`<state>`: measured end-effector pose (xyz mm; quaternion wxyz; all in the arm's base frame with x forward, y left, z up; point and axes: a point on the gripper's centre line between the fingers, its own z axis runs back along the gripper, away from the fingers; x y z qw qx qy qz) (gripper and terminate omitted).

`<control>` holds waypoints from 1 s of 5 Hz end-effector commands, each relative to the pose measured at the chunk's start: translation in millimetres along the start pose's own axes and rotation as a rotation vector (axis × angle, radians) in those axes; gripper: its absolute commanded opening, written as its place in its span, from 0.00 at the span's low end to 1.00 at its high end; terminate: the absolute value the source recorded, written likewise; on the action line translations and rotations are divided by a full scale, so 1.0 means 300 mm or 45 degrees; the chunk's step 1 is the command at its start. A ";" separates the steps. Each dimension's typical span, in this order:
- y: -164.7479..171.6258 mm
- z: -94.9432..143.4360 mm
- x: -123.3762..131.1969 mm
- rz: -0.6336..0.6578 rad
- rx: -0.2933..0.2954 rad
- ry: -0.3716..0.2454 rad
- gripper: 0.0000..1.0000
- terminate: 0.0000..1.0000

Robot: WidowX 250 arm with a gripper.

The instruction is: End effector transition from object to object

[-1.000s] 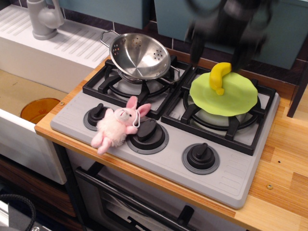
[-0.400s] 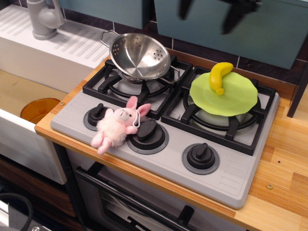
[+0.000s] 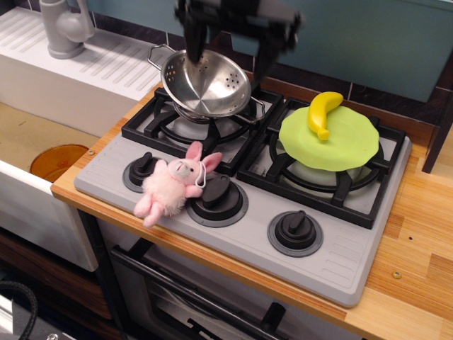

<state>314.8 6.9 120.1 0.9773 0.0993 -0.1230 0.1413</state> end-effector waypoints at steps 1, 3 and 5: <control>0.042 -0.077 -0.056 0.059 -0.067 -0.122 1.00 0.00; 0.068 -0.174 -0.113 0.047 -0.081 -0.172 1.00 0.00; 0.042 -0.258 -0.190 0.072 -0.095 -0.179 1.00 0.00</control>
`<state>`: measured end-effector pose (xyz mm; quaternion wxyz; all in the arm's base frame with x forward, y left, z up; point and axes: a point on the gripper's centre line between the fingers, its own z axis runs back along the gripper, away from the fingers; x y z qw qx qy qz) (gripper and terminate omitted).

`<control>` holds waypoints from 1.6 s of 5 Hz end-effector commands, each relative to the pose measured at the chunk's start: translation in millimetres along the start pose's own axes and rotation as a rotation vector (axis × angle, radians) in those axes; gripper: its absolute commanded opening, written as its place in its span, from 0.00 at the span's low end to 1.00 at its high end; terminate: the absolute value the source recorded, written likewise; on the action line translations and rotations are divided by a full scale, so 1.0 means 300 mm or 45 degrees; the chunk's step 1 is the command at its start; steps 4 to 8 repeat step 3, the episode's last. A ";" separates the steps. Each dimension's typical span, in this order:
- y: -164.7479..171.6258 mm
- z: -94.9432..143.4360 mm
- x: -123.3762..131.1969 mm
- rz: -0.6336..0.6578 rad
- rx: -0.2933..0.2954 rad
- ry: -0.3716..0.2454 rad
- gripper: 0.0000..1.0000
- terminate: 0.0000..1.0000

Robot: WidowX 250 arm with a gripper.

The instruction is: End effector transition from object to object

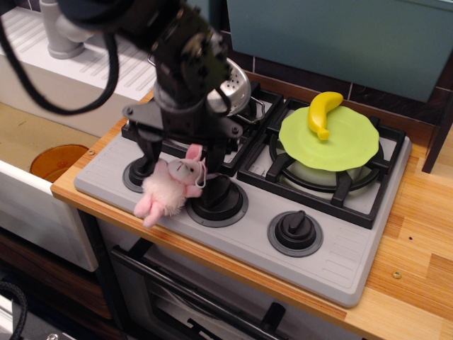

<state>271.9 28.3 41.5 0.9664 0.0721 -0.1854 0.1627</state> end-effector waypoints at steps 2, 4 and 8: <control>-0.024 -0.023 -0.009 -0.010 -0.015 -0.035 1.00 0.00; -0.024 -0.023 -0.009 -0.010 -0.015 -0.035 1.00 1.00; -0.024 -0.023 -0.009 -0.010 -0.015 -0.035 1.00 1.00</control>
